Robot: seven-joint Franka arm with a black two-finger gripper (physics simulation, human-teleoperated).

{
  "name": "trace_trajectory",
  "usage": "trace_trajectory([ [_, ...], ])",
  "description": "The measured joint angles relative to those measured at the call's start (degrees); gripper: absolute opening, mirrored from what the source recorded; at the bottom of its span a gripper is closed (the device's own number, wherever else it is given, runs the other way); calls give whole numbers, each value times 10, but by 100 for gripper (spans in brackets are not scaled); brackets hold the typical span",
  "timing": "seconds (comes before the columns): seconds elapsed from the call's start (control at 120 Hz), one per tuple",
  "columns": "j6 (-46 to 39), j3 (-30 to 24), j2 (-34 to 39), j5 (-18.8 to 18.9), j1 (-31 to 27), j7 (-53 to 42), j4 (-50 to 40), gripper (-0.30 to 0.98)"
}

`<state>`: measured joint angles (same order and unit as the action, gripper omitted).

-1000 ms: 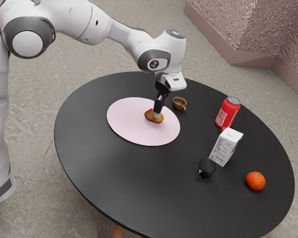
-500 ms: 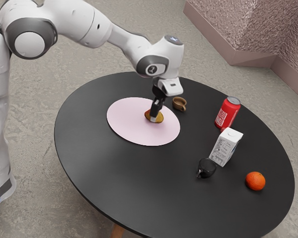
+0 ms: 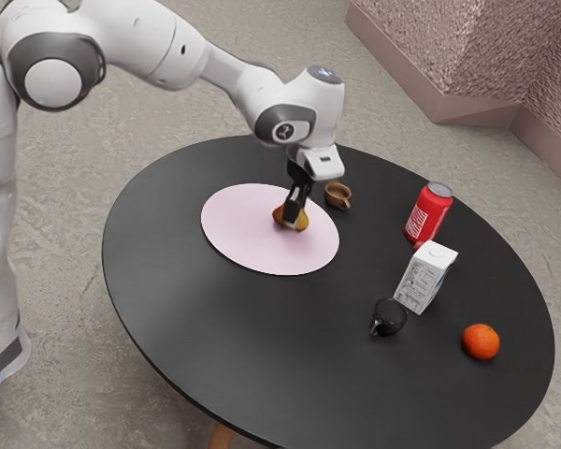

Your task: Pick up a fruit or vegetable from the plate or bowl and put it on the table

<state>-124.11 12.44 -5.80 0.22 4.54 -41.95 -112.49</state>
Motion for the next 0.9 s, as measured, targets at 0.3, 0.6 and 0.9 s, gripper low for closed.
trace_trajectory([
  [0.3,13,-39,92,9,-15,11,-40,11],
  [0.6,27,-131,124,12,12,17,-66,11],
  [0.9,30,-186,125,12,8,21,-64,11],
])
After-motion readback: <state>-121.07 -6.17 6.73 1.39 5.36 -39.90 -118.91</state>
